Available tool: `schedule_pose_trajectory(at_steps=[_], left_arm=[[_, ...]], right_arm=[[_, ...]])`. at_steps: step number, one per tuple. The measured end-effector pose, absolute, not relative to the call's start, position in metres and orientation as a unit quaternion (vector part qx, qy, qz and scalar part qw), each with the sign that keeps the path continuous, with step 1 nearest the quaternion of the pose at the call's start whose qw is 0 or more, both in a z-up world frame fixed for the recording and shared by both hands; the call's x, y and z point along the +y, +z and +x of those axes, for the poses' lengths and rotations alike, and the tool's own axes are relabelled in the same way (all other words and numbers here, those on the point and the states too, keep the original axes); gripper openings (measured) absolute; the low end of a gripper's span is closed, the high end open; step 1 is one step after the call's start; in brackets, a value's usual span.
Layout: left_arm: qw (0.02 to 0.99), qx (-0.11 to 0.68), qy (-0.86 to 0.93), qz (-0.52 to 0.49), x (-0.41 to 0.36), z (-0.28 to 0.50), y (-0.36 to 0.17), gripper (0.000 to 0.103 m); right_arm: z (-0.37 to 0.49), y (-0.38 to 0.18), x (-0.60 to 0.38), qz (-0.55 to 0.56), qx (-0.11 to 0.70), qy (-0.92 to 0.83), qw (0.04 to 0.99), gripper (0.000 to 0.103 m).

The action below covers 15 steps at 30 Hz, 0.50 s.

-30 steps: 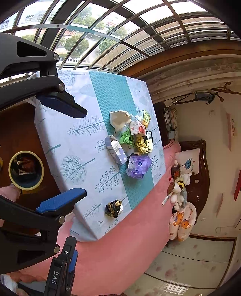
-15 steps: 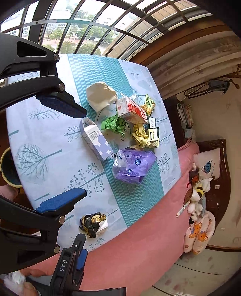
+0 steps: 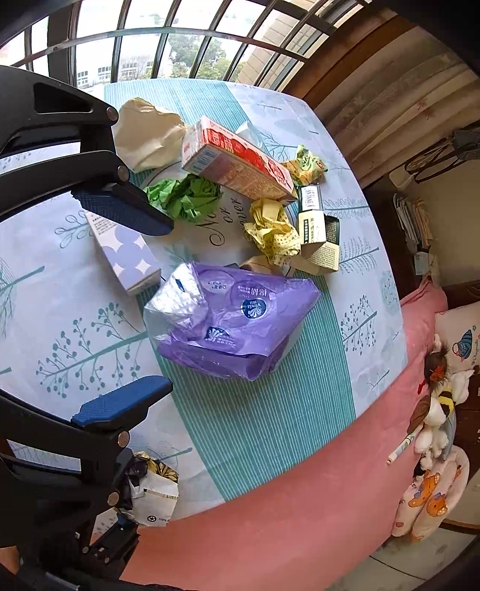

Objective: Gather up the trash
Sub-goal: 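Grasp the black-gold wrapper with the right tool while the left tool grasps the purple bag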

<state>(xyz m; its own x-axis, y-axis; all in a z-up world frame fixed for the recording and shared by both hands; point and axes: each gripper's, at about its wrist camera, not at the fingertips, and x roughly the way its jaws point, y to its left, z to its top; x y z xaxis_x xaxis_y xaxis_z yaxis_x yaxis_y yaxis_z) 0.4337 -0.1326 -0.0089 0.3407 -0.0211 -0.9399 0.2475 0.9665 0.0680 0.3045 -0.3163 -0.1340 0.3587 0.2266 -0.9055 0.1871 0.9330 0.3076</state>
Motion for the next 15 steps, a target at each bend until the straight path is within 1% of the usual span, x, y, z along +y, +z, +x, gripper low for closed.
schedule_pose_trajectory(at_steps=[3,13,15], left_arm=[[0.807,0.578,-0.077,0.098,-0.146,0.452,-0.019,0.08],[0.791,0.599,-0.012,0.123,-0.167,0.495,-0.062,0.079],[0.79,0.601,-0.006,0.121,-0.166,0.5,-0.068,0.076]], right_arm=[[0.319,-0.133,-0.32,0.181,0.566,0.032,0.804,0.048],[0.352,-0.122,-0.335,0.181,0.545,0.06,0.816,0.048],[0.354,-0.122,-0.338,0.184,0.546,0.063,0.815,0.048]])
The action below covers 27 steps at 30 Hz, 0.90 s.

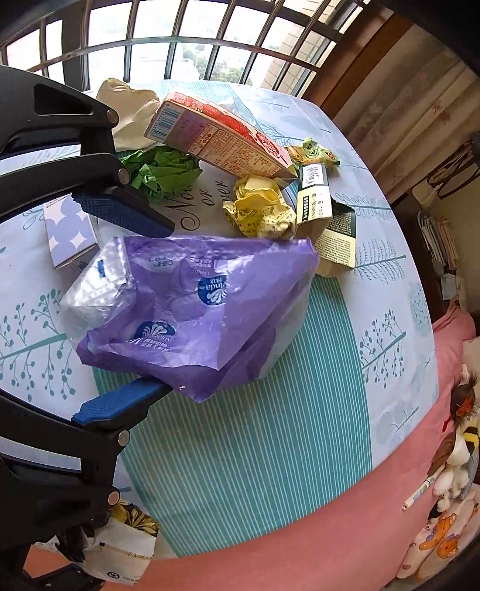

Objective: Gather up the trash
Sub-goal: 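Grasp the black-gold wrapper with the right tool while the left tool grasps the purple bag, then carry both items over the wastebasket and open both tools to drop them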

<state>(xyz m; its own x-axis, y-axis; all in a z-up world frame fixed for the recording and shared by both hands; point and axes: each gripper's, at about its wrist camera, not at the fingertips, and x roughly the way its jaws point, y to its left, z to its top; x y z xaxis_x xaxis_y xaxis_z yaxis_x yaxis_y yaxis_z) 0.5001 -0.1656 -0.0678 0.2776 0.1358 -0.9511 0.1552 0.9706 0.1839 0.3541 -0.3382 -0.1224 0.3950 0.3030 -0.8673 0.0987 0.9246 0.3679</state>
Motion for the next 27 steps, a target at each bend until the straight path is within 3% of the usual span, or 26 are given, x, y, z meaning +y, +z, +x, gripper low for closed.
schedule_pose_trajectory(at_steps=[1,5,7,9,11,27], left_arm=[[0.79,0.601,-0.006,0.119,-0.165,0.502,-0.07,0.074],[0.785,0.609,-0.024,0.11,-0.162,0.507,-0.077,0.041],[0.789,0.605,-0.031,0.107,-0.162,0.507,-0.078,0.034],[0.796,0.594,-0.038,0.11,-0.162,0.504,-0.074,0.018],[0.801,0.588,-0.043,0.109,-0.162,0.499,-0.068,0.012],[0.834,0.536,-0.108,0.08,-0.12,0.374,0.024,0.009]], right_arm=[[0.356,-0.123,-0.339,0.185,0.547,0.064,0.814,0.048],[0.357,-0.127,-0.338,0.19,0.549,0.067,0.811,0.048],[0.354,-0.128,-0.338,0.192,0.55,0.069,0.81,0.048],[0.352,-0.128,-0.338,0.193,0.551,0.069,0.809,0.048],[0.351,-0.128,-0.336,0.193,0.551,0.07,0.809,0.048],[0.305,-0.08,-0.312,0.182,0.519,0.085,0.831,0.048]])
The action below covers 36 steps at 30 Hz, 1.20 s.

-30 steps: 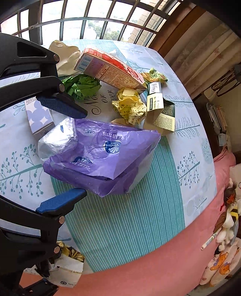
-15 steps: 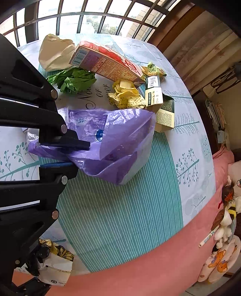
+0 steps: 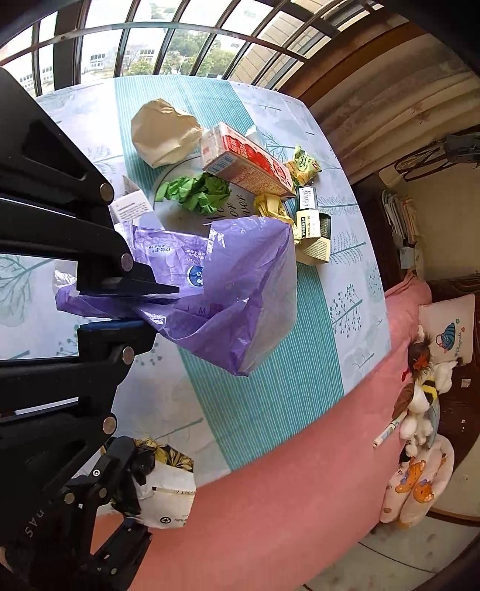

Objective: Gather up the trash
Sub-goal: 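Carry both items over the wastebasket and open both tools to drop them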

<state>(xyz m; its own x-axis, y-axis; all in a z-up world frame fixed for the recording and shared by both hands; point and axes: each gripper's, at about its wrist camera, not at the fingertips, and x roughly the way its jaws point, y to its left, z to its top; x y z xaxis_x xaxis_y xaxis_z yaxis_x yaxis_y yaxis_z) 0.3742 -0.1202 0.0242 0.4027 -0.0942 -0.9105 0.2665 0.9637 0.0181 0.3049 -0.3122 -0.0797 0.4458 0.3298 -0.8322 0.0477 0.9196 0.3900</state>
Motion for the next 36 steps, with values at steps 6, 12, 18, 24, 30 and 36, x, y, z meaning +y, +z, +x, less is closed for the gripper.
schedule_pose_trajectory(at_steps=[6,12,18,24,30,36], left_arm=[[0.849,0.508,-0.129,0.068,-0.079,0.298,0.059,0.009],[0.862,0.483,-0.137,0.063,-0.022,0.21,0.079,0.009],[0.867,0.476,-0.138,0.052,0.033,0.125,0.08,0.009],[0.858,0.494,-0.139,0.035,0.078,0.053,0.06,0.009],[0.842,0.522,-0.134,0.022,0.102,0.016,0.029,0.009],[0.819,0.558,-0.132,0.006,0.103,0.001,-0.017,0.009]], right_arm=[[0.254,-0.047,-0.285,0.172,0.498,0.087,0.846,0.048],[0.187,-0.022,-0.247,0.175,0.485,0.091,0.852,0.048],[0.117,-0.018,-0.203,0.163,0.493,0.096,0.849,0.048],[0.053,-0.021,-0.162,0.139,0.502,0.101,0.847,0.048],[0.009,-0.042,-0.132,0.114,0.535,0.097,0.832,0.048],[-0.009,-0.074,-0.12,0.088,0.571,0.09,0.811,0.048]])
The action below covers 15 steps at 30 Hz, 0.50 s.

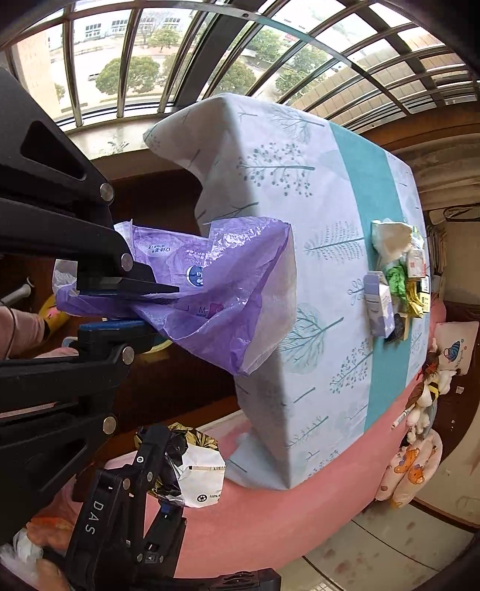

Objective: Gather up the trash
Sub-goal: 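Carry both items over the wastebasket and open both tools to drop them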

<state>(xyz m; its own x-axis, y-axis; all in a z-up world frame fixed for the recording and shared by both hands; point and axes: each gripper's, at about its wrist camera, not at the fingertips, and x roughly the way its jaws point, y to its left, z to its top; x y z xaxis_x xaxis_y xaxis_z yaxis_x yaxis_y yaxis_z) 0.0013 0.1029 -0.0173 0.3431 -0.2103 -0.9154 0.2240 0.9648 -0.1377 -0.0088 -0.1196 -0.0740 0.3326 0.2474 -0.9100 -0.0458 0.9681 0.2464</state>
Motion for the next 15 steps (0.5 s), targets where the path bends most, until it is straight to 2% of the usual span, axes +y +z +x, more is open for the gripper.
schedule_pose_trajectory(at_steps=[8,15], left_arm=[[0.794,0.593,-0.134,-0.008,0.085,0.0,-0.108,0.009],[0.765,0.631,-0.123,-0.033,0.072,0.012,-0.224,0.009]], right_arm=[[-0.016,-0.151,-0.12,0.098,0.61,0.08,0.782,0.048],[-0.013,-0.254,-0.125,0.114,0.629,0.069,0.766,0.048]])
